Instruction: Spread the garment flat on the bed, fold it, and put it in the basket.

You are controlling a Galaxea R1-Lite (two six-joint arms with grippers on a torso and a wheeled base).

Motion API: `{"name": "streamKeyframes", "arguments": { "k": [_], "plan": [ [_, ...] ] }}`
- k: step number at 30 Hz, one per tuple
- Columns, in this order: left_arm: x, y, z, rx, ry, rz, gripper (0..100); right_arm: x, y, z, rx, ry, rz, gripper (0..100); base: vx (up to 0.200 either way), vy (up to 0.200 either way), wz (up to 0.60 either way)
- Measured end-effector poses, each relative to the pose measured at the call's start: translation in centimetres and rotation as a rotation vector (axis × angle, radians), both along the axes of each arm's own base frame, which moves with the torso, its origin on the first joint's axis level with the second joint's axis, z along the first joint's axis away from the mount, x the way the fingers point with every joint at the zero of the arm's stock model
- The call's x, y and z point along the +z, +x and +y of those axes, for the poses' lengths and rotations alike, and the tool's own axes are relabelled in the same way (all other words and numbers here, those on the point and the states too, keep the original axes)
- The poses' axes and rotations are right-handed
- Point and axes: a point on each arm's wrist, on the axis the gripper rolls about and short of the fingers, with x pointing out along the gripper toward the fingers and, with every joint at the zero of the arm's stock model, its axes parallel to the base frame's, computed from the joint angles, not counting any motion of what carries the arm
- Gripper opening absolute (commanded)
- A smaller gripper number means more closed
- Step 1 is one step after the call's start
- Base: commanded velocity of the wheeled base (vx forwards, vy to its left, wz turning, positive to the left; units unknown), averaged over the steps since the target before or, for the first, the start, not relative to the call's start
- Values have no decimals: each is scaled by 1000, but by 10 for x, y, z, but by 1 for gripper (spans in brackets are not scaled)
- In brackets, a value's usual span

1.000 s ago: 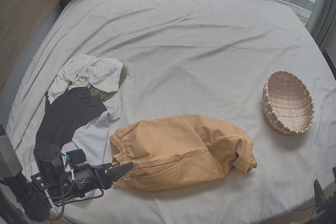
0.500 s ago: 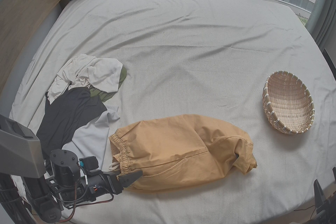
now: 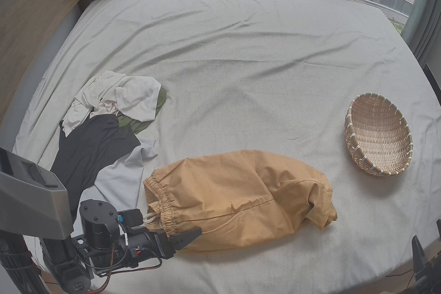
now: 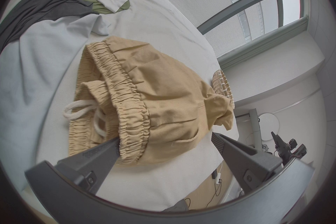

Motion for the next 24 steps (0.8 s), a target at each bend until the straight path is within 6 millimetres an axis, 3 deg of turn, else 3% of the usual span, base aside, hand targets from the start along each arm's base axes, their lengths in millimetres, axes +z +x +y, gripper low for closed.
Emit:
{"name": "streamKeyframes", "arguments": {
  "k": [10, 24],
  "plan": [
    [7, 7, -8, -9, -28, -49, 100, 0, 0, 0, 0, 0, 0, 100, 0, 0, 0],
    [-1, 11, -13, -17, -14, -35, 100, 0, 0, 0, 0, 0, 0, 100, 0, 0, 0]
  ]
}}
